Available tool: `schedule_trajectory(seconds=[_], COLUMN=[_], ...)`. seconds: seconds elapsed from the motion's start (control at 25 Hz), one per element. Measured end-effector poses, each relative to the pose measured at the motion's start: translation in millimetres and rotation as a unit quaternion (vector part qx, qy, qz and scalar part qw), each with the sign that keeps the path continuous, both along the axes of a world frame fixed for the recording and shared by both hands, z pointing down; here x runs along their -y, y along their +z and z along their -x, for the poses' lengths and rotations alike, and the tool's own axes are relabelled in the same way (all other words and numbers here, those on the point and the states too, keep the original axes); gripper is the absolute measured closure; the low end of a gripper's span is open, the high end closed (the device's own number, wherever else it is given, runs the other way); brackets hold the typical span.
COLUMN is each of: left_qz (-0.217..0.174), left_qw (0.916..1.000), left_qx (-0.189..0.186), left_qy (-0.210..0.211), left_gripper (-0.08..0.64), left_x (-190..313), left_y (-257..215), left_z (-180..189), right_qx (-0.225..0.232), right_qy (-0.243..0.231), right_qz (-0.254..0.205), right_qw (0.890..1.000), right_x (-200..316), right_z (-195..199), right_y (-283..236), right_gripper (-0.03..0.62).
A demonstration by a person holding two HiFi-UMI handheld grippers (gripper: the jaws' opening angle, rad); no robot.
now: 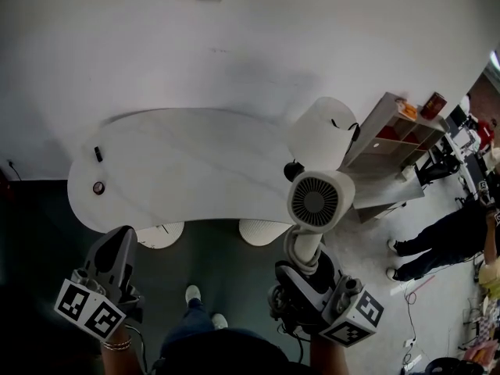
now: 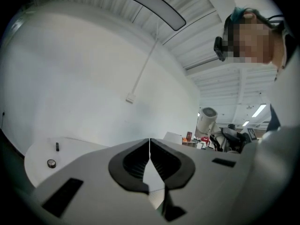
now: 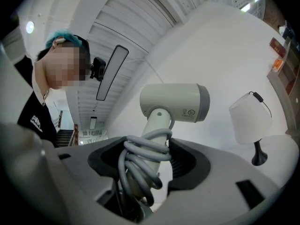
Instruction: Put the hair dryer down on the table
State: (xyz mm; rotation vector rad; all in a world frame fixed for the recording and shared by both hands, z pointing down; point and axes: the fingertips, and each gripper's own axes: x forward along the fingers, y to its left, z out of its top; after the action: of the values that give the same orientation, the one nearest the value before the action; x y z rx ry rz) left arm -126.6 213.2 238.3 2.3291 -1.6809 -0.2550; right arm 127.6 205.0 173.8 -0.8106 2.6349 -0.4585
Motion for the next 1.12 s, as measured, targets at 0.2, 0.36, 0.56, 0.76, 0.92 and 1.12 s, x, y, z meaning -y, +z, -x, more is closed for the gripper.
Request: schedule_trajectory(seconds=[0.2,0.36,0.56,0.76,0.92,1.12], left_qz=[0.004,0.003,0.003,0.005,0.006,0.012], left_qw=[1.0000,0.9999,0.9996,0.9992,0.9988,0.9982], left_qx=[0.002,-0.002,-0.003,-0.002,-0.004,-0.004], left_qy=[0.006,0.017,0.029,0.040,0.048,0.059], left_gripper=[0.543,0.543,0.543,0.543,0.543,0.543], left_x=[20,33,48,61,66,71], left_y=[-2,-5,-7,-5,-3,3], left_z=[12,18,25,32,38,46], right_qx=[-0.006,-0.005,-0.004,-0.007,-0.027,-0.024], right_qy=[0.007,0.013,0.022,0.032,0.032,0.039], right_qz=[-0.003,-0.001,-0.006,-0.010,-0.029,-0.030], right_qw=[1.000,1.000,1.000,0.999,0.999,0.998], right_x=[18,27,36,43,42,44], right_z=[12,19,27,35,35,46], right_y=[-3,-5,-10,-12,-1,-2], right_gripper=[0.305,0.305,0.305,0.305,0.305,0.305])
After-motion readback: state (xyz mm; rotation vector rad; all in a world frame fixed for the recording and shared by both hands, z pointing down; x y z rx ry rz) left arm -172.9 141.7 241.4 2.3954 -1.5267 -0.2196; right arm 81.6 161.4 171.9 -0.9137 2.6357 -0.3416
